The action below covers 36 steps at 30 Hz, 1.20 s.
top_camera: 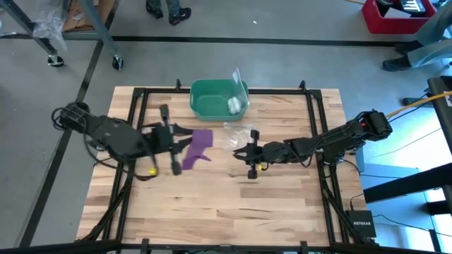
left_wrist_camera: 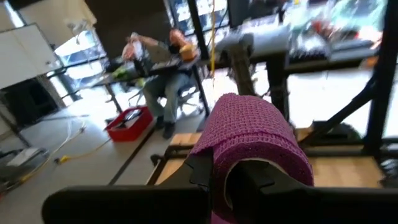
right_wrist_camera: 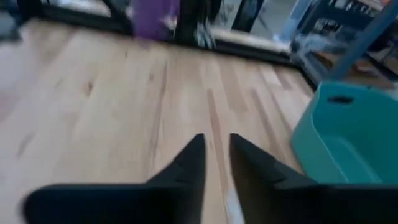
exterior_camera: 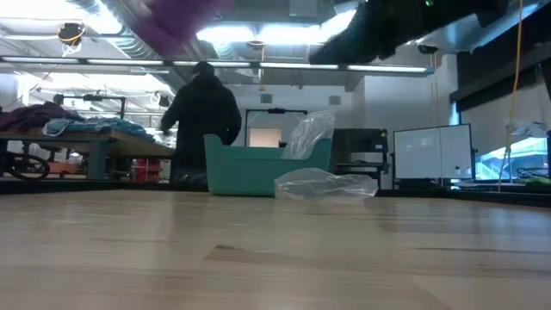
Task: Roll bandage
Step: Roll the violet bandage
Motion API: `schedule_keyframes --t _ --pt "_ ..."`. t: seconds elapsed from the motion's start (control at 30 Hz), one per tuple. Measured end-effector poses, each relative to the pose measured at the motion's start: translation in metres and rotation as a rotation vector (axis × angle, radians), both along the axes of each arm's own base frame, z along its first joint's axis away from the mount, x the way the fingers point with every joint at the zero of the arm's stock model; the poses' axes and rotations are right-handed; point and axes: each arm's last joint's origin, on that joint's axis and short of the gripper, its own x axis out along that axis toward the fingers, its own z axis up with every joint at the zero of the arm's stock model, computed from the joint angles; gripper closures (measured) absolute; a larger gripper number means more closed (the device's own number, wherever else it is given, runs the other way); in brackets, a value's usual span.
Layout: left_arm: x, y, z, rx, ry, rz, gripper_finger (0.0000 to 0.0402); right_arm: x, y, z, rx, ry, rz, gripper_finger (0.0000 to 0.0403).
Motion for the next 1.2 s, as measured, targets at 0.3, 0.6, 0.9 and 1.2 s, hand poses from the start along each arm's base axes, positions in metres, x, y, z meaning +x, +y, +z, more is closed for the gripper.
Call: schedule_keyframes --t 0.3,0.6,0.9,1.2 --pt "0.033 -0.004 -0.022 0.032 0.080 0.045 0.0380 0.007 0.001 0.014 -0.073 -0.170 0.008 0.0180" --pt "0.044 -0.010 -0.031 0.040 0.102 0.043 0.0380 0.008 0.003 0.020 -0.143 -0.219 0.094 0.0177" --pt "0.044 -0.008 -0.030 0.037 0.097 0.049 0.0380 0.016 0.007 0.011 -0.123 -0.230 0.173 0.0230" --pt "0.044 -0.008 -0.030 0.037 0.097 0.050 0.0380 0.023 0.010 0.003 -0.112 -0.240 0.200 0.0232"
